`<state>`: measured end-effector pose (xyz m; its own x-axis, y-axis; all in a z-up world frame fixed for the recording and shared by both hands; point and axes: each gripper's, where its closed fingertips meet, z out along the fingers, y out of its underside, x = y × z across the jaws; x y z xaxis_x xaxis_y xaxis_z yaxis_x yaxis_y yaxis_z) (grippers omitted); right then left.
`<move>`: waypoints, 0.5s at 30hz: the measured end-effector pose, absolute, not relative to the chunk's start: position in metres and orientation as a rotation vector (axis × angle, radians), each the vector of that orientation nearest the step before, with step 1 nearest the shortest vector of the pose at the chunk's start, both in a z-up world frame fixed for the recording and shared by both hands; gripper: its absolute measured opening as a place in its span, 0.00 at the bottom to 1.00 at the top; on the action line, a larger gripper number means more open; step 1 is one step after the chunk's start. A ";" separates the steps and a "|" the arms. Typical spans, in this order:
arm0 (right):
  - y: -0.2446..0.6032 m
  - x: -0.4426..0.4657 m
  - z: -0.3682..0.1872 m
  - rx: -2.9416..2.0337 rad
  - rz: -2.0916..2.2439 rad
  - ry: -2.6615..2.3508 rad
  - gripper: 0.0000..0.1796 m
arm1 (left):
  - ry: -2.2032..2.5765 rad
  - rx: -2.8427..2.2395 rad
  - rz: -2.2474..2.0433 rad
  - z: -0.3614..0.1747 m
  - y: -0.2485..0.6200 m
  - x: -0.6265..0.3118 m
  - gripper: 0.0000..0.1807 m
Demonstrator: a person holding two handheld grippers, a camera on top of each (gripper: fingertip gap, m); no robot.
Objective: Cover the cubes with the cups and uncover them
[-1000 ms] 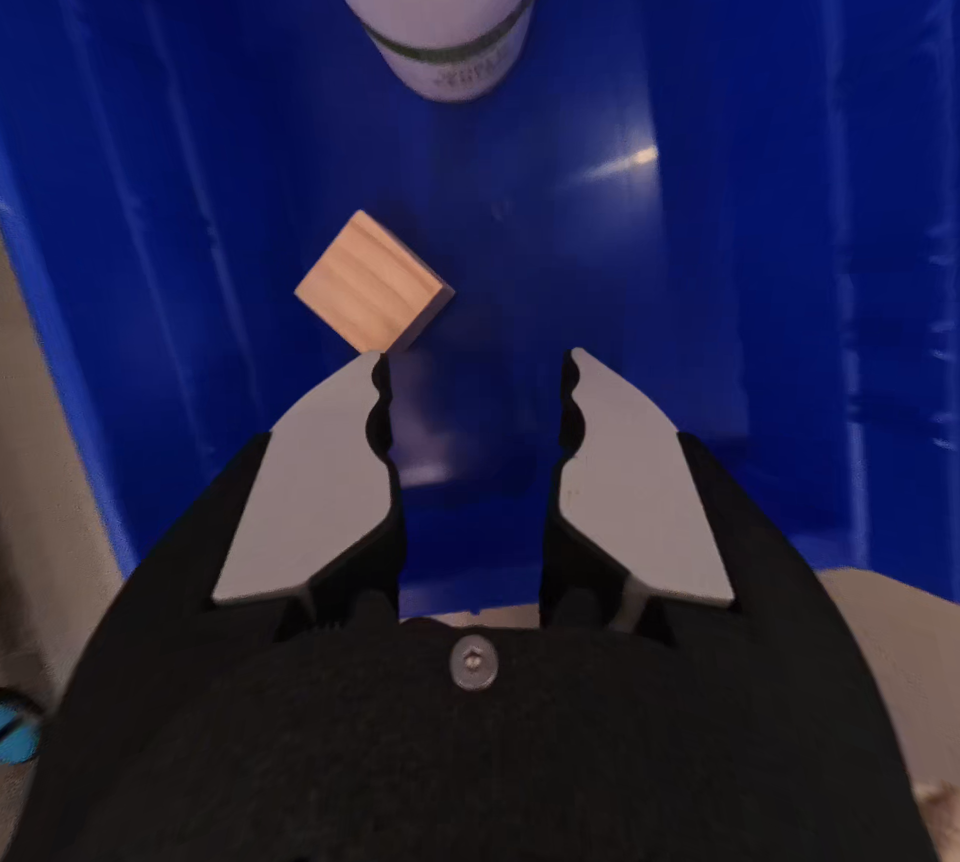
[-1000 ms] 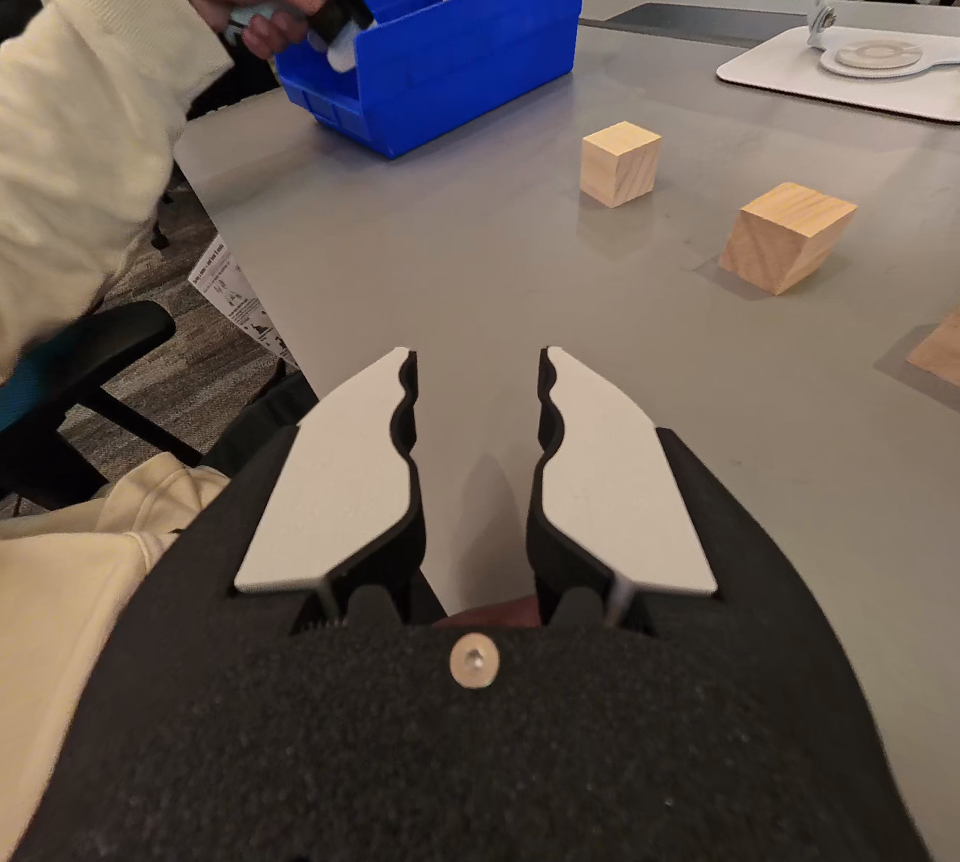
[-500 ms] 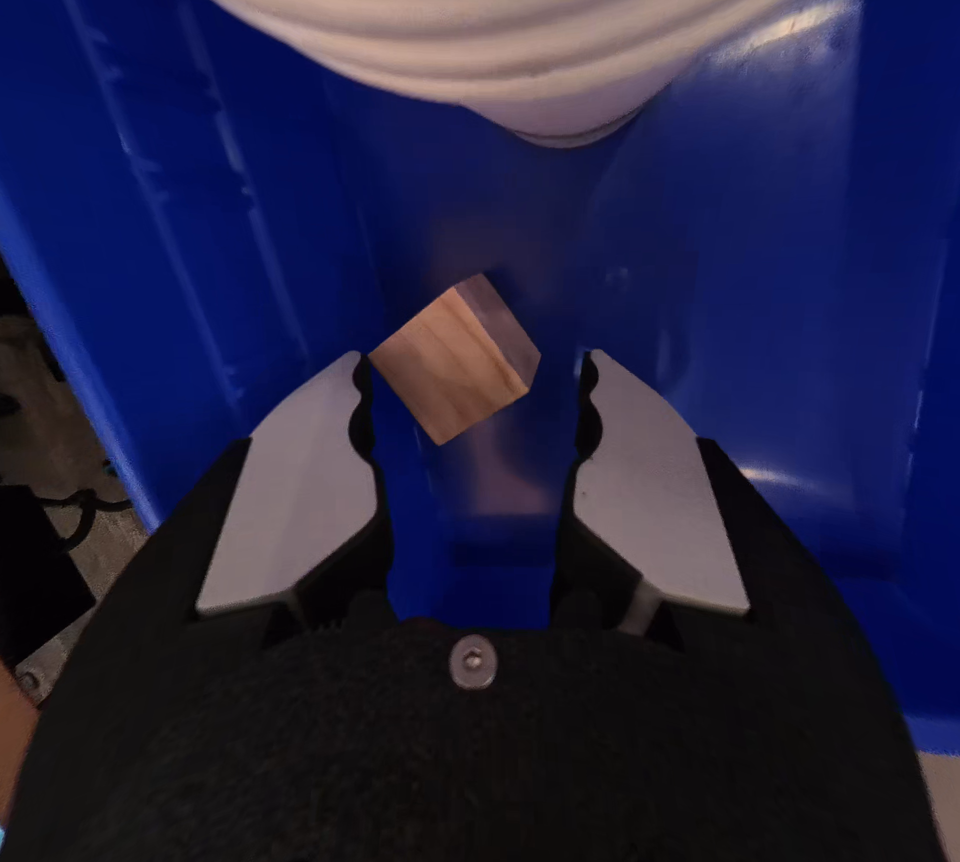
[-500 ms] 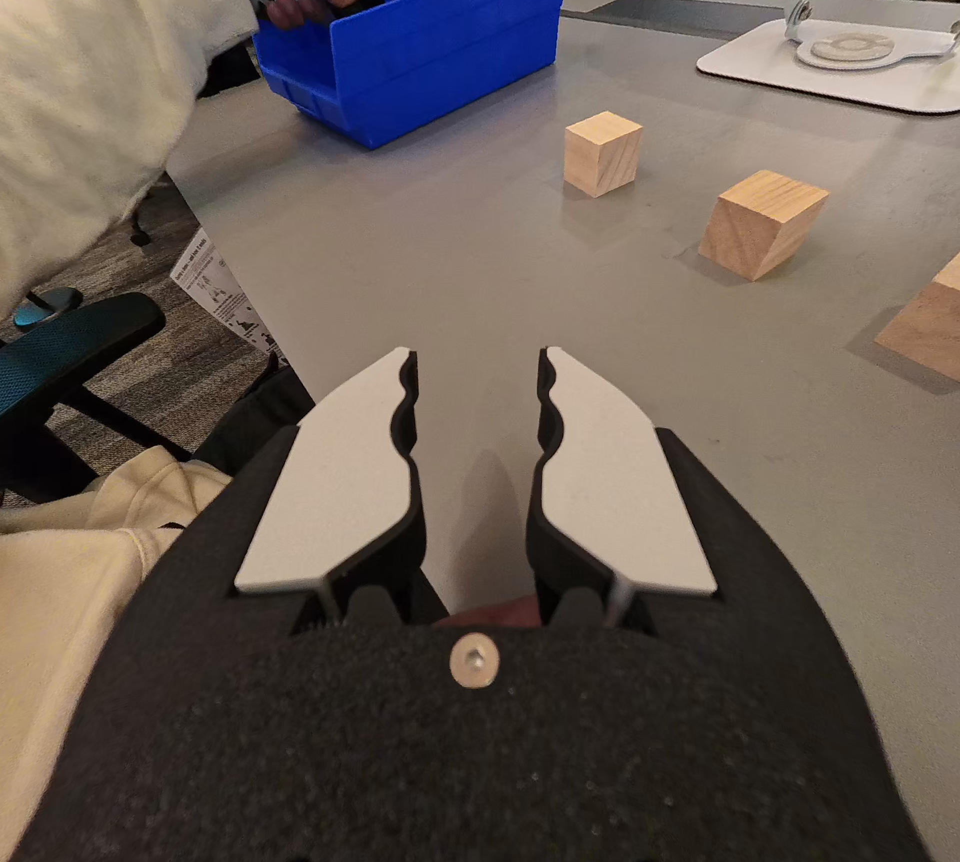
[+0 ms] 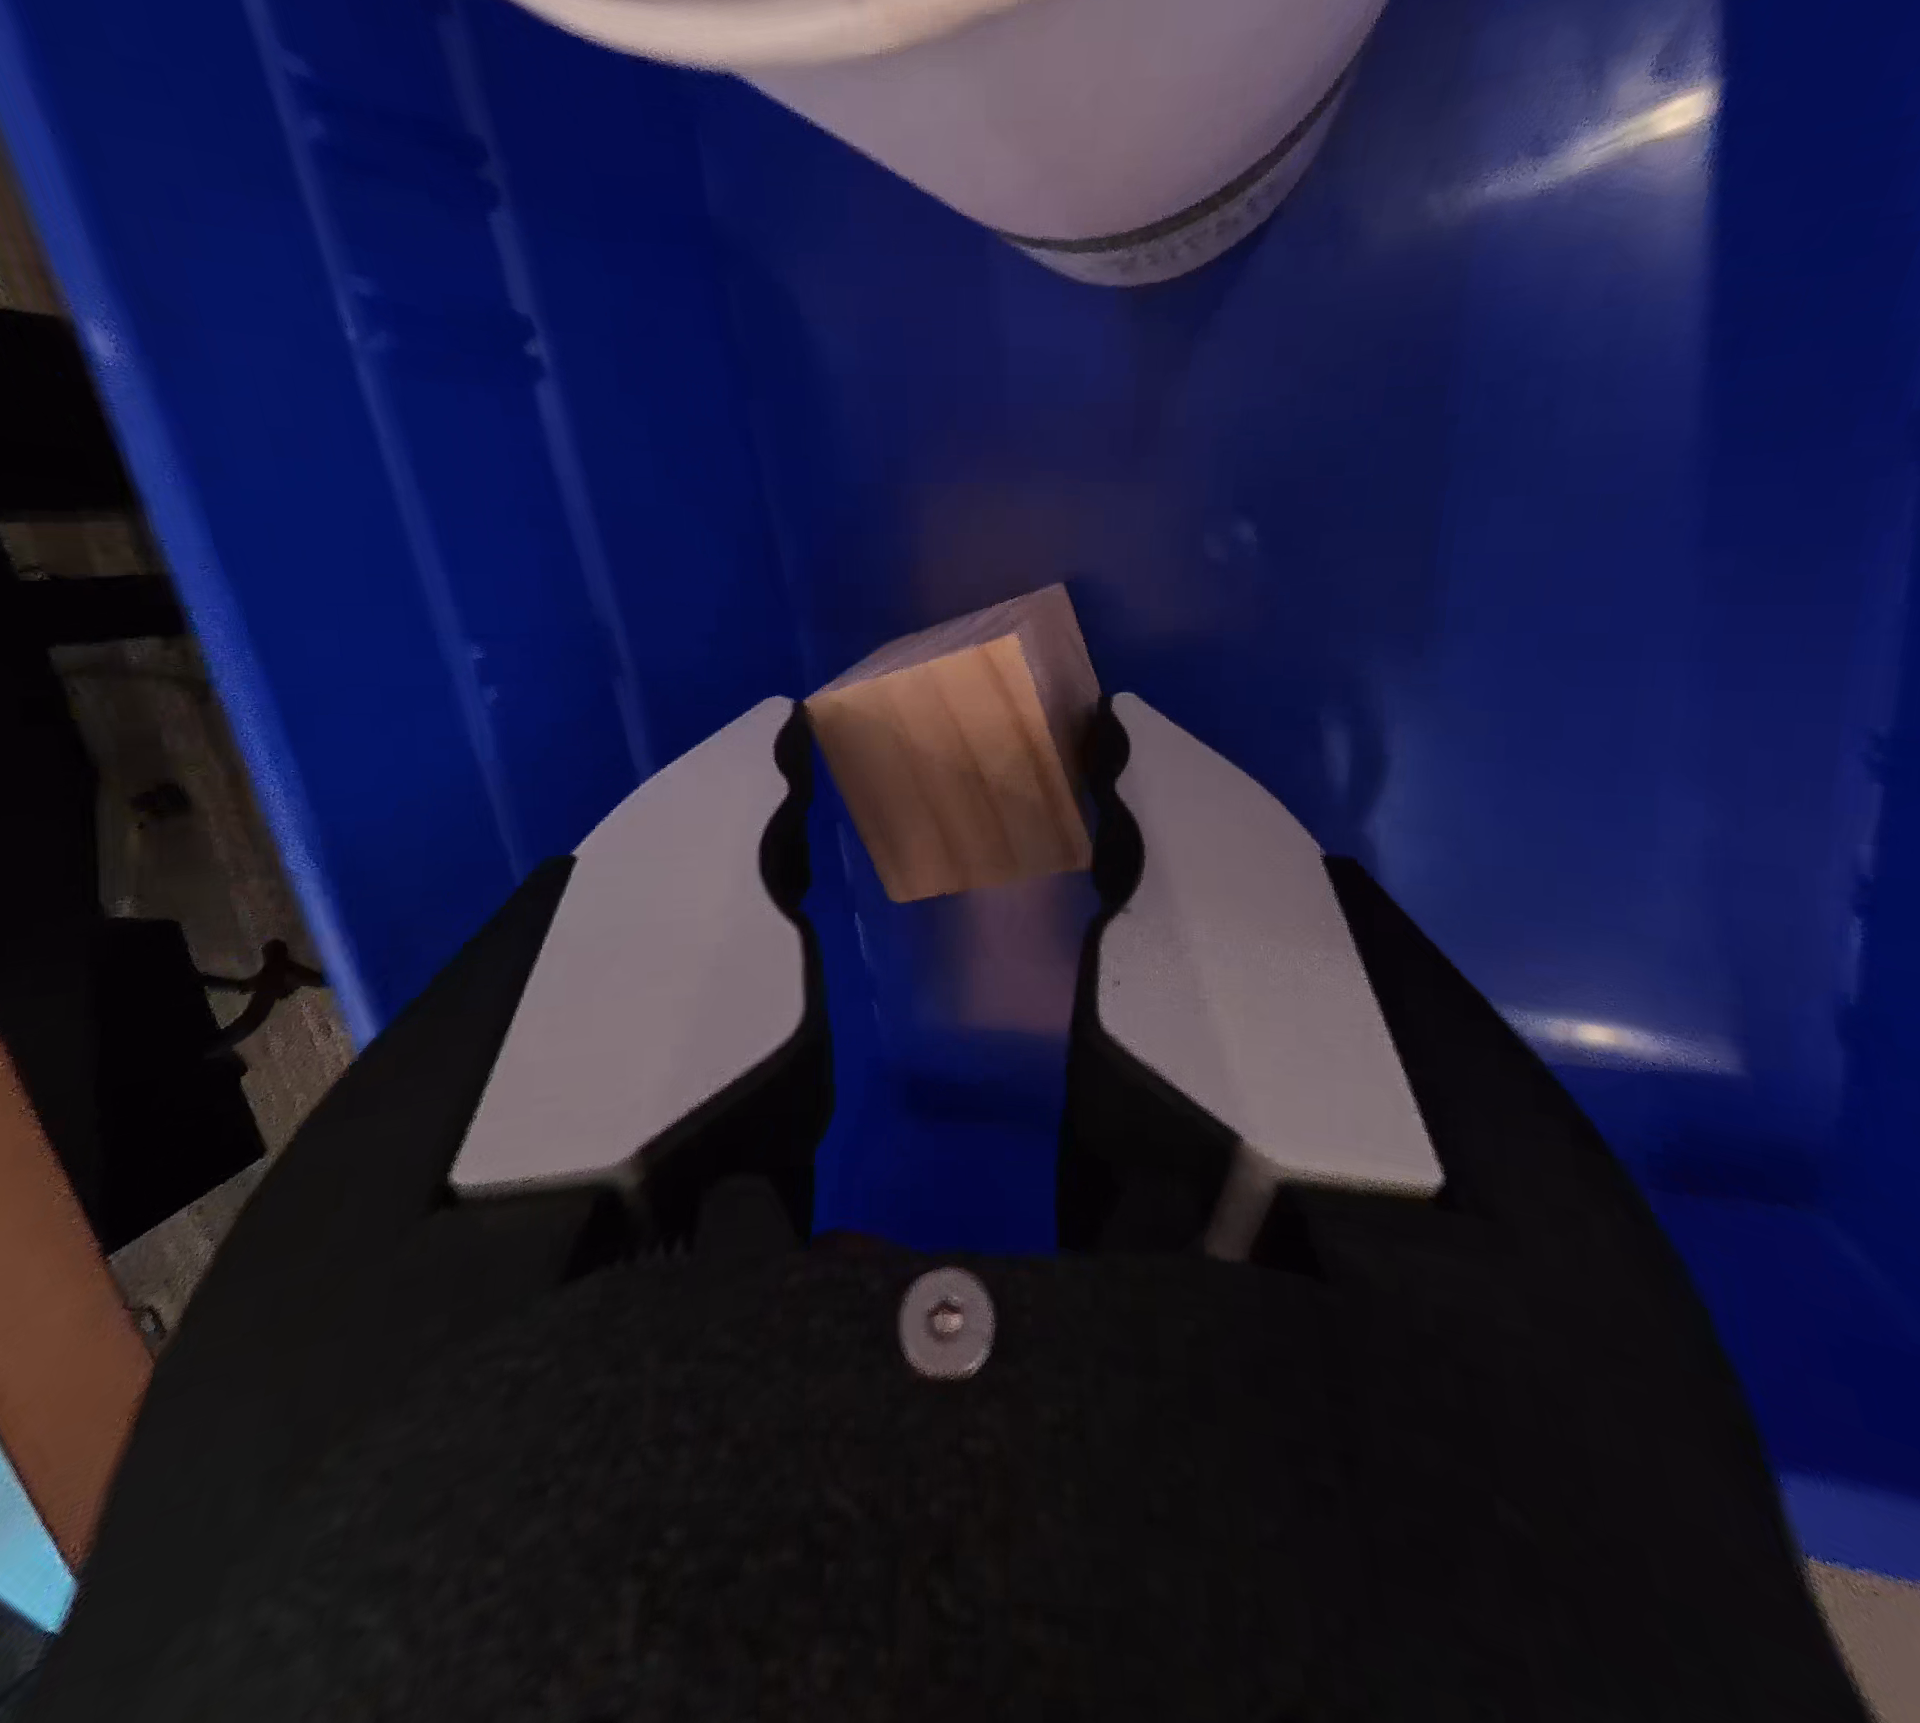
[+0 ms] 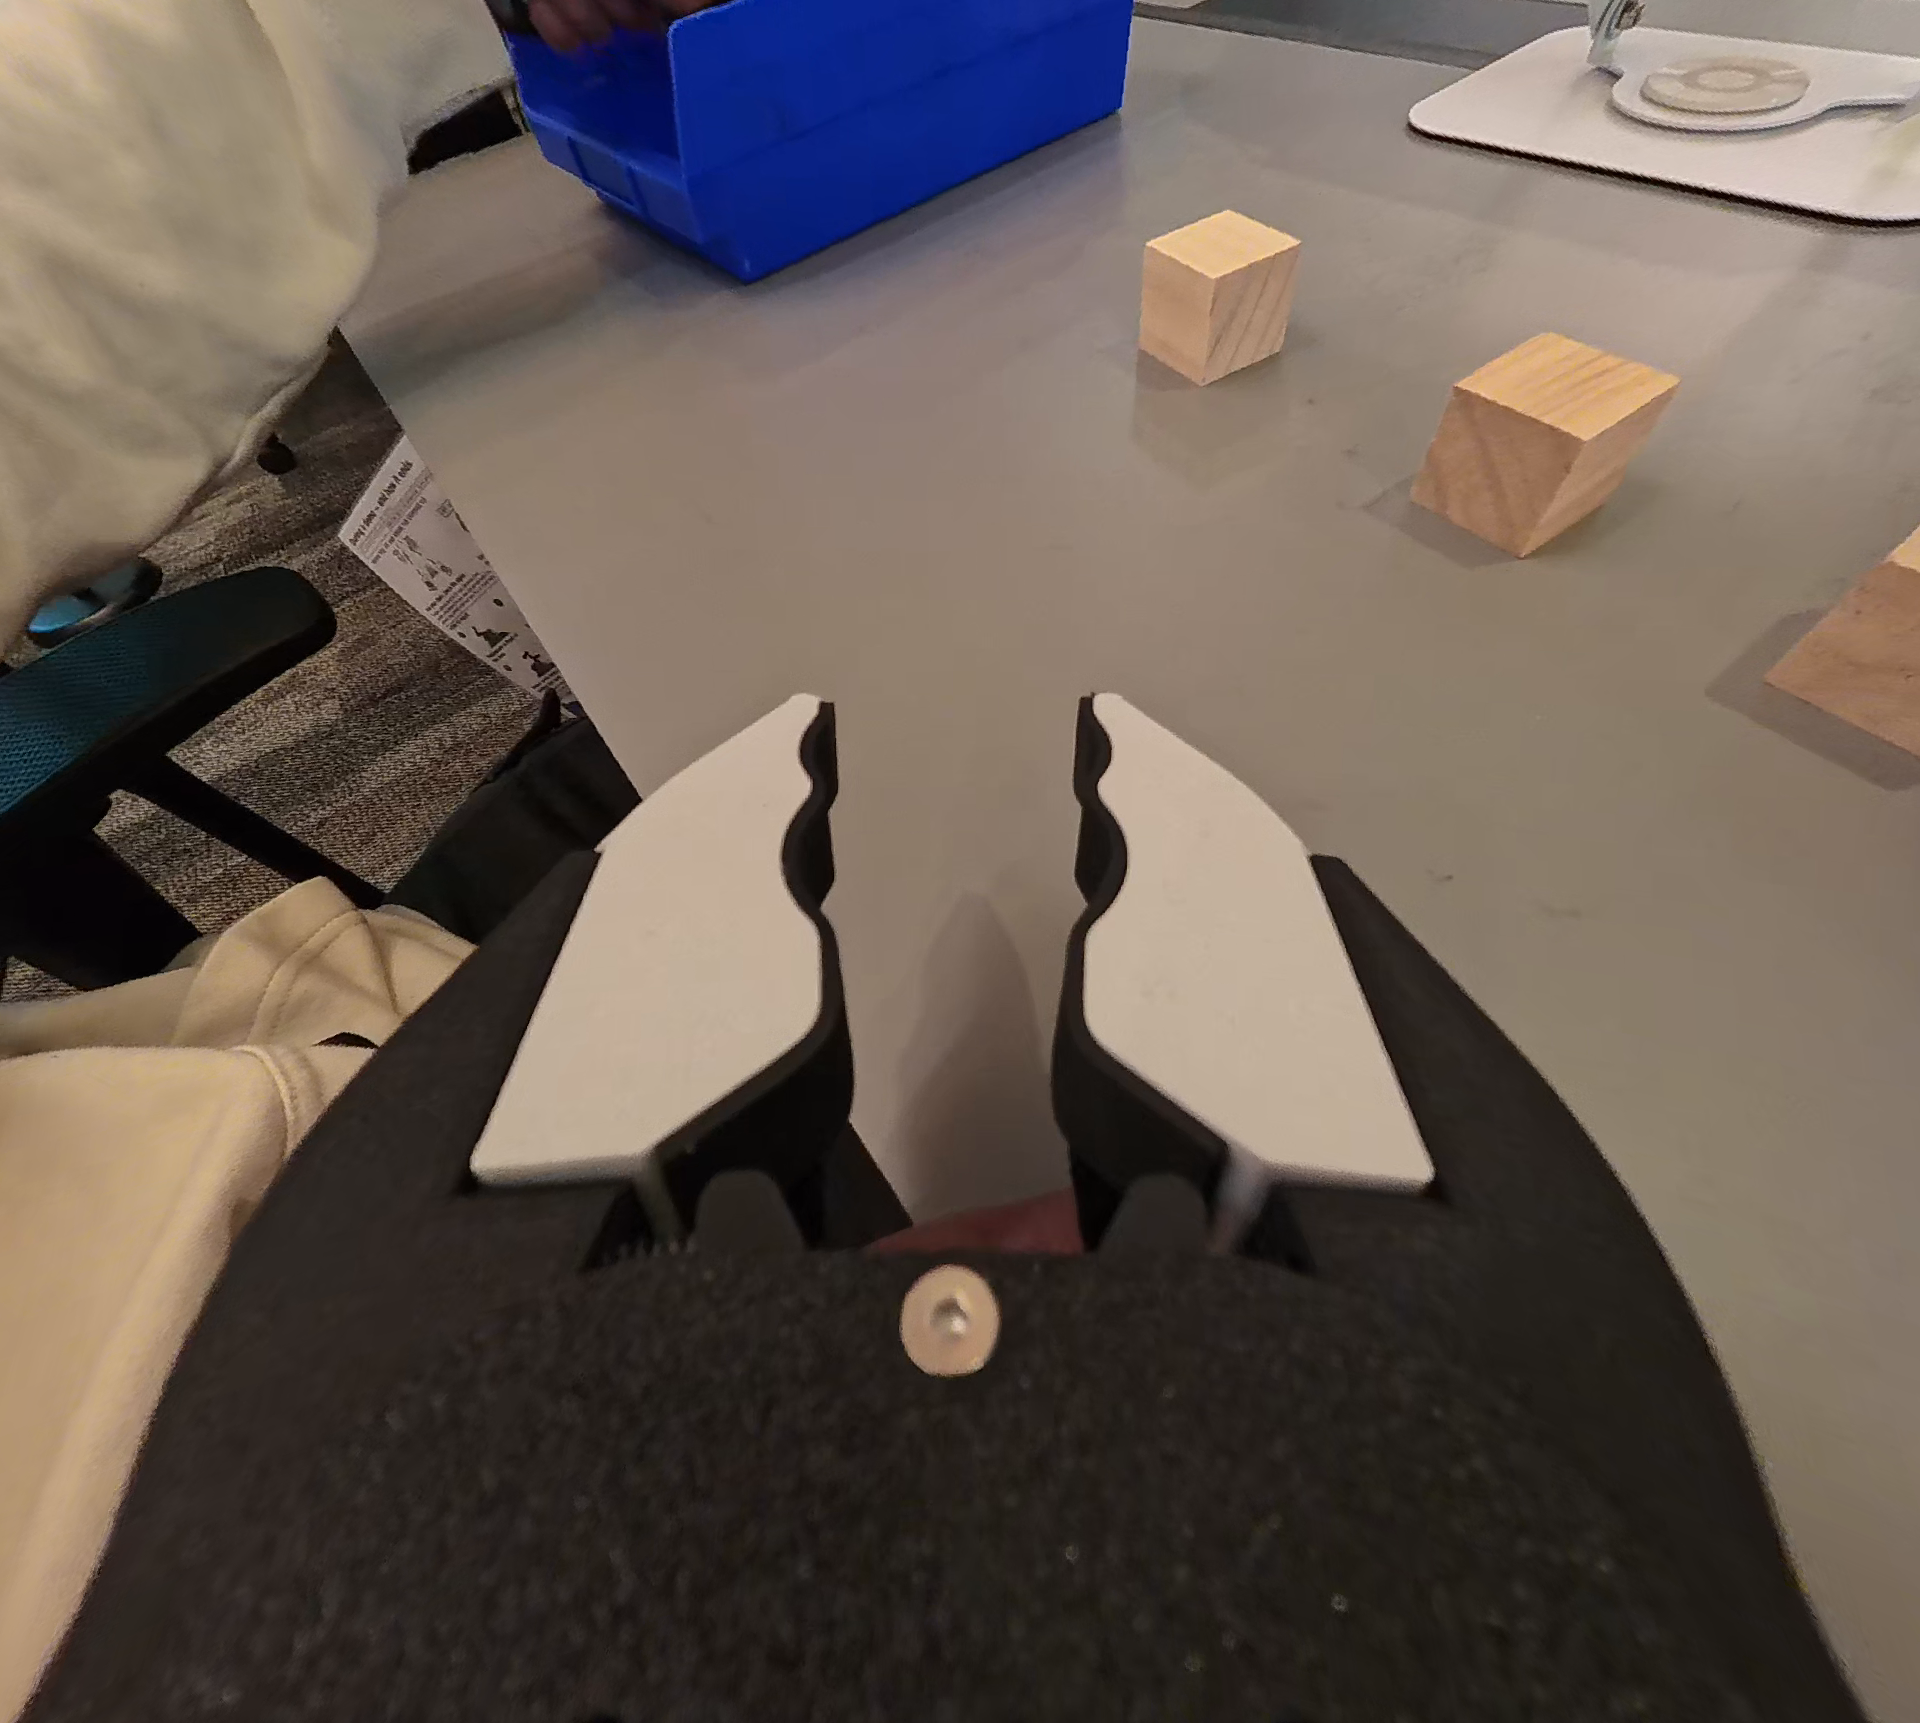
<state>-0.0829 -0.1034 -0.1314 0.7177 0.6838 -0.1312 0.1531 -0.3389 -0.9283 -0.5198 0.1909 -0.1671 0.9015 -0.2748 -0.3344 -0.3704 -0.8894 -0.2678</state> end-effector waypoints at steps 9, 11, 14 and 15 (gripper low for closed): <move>-0.104 -0.085 -0.131 -1.871 0.630 -0.659 0.24 | 0.574 -2.627 0.324 -0.118 0.177 -0.490 0.27; -0.105 -0.085 -0.131 -1.869 0.635 -0.657 0.24 | 0.588 -2.566 0.285 -0.094 0.172 -0.478 0.27; -0.104 -0.085 -0.132 -1.872 0.636 -0.656 0.24 | 0.694 -2.426 0.156 -0.045 0.157 -0.432 0.27; -0.104 -0.086 -0.132 -1.872 0.639 -0.655 0.24 | 0.754 -2.385 0.091 -0.033 0.150 -0.410 0.27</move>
<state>-0.0856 -0.1040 -0.1316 0.7121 0.6886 -0.1370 0.1540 -0.3435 -0.9264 -0.4096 0.1496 -0.0334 0.8340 -0.4959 -0.2418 -0.5391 -0.6392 -0.5485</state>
